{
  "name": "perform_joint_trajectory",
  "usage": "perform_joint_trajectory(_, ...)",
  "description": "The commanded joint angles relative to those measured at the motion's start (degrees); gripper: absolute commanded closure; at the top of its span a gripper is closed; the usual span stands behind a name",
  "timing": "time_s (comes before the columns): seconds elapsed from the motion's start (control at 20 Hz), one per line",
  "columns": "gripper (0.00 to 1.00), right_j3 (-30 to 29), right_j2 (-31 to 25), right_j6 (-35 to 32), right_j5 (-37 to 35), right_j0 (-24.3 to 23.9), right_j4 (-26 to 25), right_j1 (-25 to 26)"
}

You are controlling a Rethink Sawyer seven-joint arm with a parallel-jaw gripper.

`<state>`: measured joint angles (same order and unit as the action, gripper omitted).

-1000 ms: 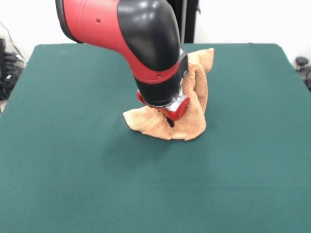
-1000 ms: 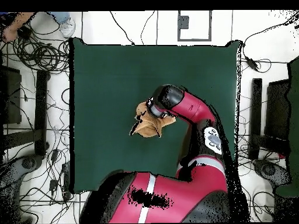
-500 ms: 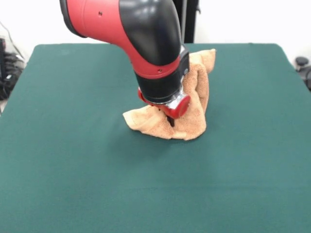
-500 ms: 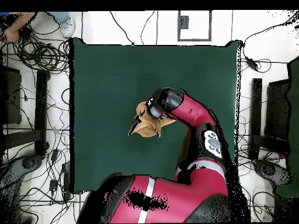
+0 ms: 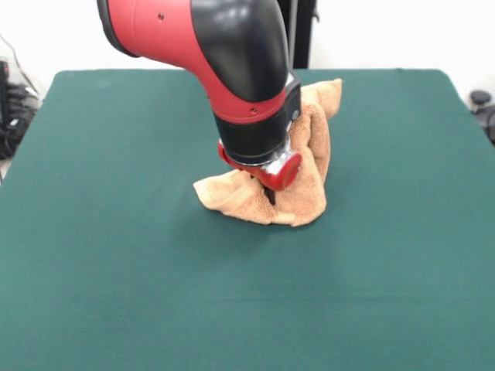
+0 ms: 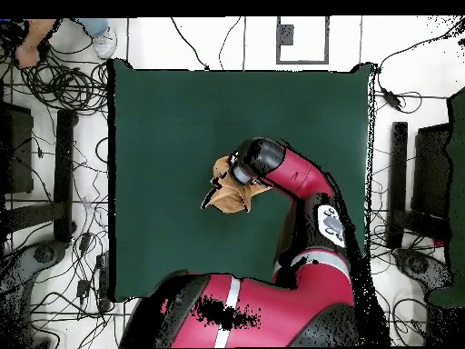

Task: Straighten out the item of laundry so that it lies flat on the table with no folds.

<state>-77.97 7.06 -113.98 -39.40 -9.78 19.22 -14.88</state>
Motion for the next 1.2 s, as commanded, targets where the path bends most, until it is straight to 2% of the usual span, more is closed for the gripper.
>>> perform_joint_trajectory(0.05,1.0,-3.3,-5.4,-13.2,5.9,1.4,3.8,1.5)
perform_joint_trajectory(0.55,1.0,-3.1,-5.4,-12.6,5.2,1.3,3.9,1.1)
perform_joint_trajectory(0.65,1.0,1.9,-3.5,-12.4,0.3,2.1,2.7,1.7)
perform_joint_trajectory(0.7,1.0,7.8,-2.1,-12.9,-8.9,2.1,1.7,2.7)
perform_joint_trajectory(0.8,1.0,16.1,-1.0,-10.6,-15.1,1.7,-0.6,4.9)
perform_joint_trajectory(1.0,1.0,29.1,-1.2,-5.7,-22.9,-0.1,-3.8,9.8)
perform_joint_trajectory(1.2,1.0,35.6,-2.4,-2.1,-23.4,-1.1,-5.5,12.7)
